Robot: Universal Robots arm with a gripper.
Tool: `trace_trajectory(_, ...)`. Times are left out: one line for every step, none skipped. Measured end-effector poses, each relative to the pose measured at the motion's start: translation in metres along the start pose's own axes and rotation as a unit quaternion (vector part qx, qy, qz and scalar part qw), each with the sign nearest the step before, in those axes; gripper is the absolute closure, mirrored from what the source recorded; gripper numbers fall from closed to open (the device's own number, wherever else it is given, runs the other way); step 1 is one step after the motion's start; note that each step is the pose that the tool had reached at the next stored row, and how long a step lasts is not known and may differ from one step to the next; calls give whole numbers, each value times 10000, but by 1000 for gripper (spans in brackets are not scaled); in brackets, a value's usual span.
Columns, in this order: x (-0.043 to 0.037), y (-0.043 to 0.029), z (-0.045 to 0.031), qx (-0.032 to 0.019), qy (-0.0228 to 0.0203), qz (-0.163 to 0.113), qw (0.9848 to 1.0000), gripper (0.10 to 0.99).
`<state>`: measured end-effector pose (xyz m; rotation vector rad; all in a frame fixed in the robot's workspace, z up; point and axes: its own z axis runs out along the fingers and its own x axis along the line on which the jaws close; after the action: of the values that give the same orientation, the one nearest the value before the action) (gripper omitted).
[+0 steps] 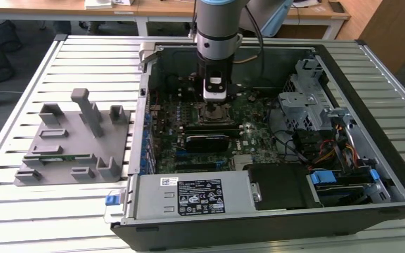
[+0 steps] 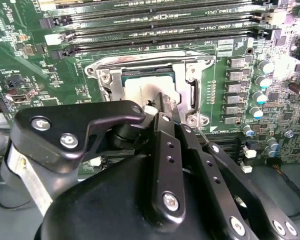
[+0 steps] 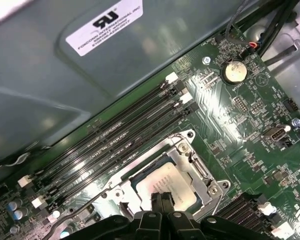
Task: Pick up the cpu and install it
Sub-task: 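Install the first cpu locking lever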
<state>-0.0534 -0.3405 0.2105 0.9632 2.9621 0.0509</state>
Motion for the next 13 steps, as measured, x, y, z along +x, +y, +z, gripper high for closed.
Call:
trace_trajectory(-2,1,0,0,0,0,10000,980)
trace_trajectory(-3,2,0,0,0,1,10000,980)
trace_trajectory(-5,4,-2,0,0,0,10000,980)
trace_trajectory(-5,4,-10,2,0,0,10000,980)
trace_trajectory(-5,5,-27,1,0,1,10000,980)
trace_trajectory(-6,6,-51,0,0,1,10000,980)
trace_trajectory(-6,7,-79,0,0,1,10000,980)
trace_trajectory(-7,8,-110,0,0,0,10000,980)
trace_trajectory(-7,10,-141,1,0,1,10000,980)
trace_trajectory(-8,11,-173,1,0,0,10000,980)
trace_trajectory(-8,12,-199,0,0,0,10000,980)
trace_trajectory(-8,13,-230,1,0,0,10000,980)
trace_trajectory(-9,14,-258,0,0,0,10000,980)
